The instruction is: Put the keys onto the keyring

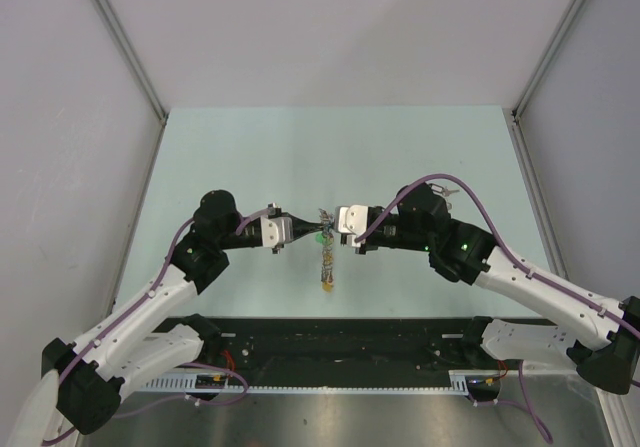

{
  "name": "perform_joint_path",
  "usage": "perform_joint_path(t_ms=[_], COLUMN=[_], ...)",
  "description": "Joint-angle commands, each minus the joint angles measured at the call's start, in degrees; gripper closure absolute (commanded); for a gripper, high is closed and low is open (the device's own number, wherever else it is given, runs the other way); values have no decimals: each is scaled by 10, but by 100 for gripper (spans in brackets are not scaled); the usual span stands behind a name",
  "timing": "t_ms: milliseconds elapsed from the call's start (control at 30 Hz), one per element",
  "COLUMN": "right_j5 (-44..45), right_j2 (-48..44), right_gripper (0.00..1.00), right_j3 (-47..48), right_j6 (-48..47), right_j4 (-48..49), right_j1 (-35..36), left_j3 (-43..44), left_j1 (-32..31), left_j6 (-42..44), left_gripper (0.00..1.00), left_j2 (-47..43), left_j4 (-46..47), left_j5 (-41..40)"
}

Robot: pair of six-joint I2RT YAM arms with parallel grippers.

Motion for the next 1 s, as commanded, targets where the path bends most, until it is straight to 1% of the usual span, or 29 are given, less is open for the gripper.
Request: perform_joint_path(t_ms=[0,533,967], right_j5=[7,0,-9], right_j2=[-3,-9,-2], right_gripper=[100,100,100], right_j3=[28,27,28], right_j6=[-7,-6,-7], right_j4=[-2,-3,2], right_j1=[4,4,4], left_j3=[20,19,20], left_j1=[-3,-3,-4], left_j6=[12,10,9], left_gripper=[100,100,100], left_j2=[-11,-11,-8], left_j4=[28,31,31], left_j5=[24,11,24])
